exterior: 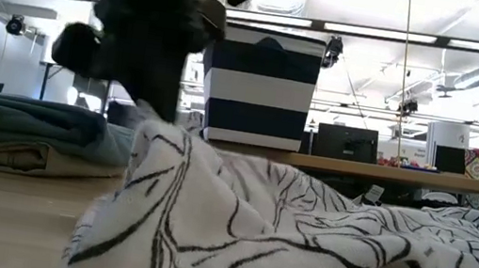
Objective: Fold Laundry from Bin
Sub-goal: Fold the white shirt
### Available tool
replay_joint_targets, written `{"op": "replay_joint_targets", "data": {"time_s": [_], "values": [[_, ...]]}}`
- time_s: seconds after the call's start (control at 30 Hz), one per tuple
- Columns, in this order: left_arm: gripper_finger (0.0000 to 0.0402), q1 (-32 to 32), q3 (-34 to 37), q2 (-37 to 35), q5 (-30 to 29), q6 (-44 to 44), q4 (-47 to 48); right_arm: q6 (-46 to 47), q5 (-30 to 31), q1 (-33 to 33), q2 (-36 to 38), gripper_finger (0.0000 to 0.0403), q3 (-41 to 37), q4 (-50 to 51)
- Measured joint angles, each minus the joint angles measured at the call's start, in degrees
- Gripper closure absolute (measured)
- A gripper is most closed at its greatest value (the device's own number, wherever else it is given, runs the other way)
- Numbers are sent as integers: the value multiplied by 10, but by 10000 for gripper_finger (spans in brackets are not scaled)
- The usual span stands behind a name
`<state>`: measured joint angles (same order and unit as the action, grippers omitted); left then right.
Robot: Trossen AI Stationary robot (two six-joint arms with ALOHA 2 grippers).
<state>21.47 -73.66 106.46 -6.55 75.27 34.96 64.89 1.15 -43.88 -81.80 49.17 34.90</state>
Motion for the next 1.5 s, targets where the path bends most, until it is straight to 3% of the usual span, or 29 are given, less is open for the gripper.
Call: {"op": "replay_joint_targets", "data": {"time_s": [0.13,0.37,0.5,0.7,0.8,0.93,1.0,1.3,1.5], "values": [[400,0,-9,-5,0,-38,95,-11,16,0,-1,225,-1,-8],[388,-13,3,27,-32,-84,101,-34,18,5,-55,225,-6,-10],[345,-21,1,24,-27,-129,126,-36,10,6,-89,225,-4,-18],[246,-7,-73,-10,-15,-217,285,-39,-19,8,-72,225,27,18],[211,9,-104,-18,-54,-257,195,-36,4,16,-22,225,57,72],[200,20,-103,5,-18,-310,-53,-37,44,54,31,225,46,135],[204,22,-95,36,-5,-321,-112,-29,60,89,56,225,27,140],[226,48,-91,148,60,-356,-100,-31,65,275,60,225,-112,62],[228,79,-92,151,81,-324,-65,-137,55,383,41,225,-121,21]]}}
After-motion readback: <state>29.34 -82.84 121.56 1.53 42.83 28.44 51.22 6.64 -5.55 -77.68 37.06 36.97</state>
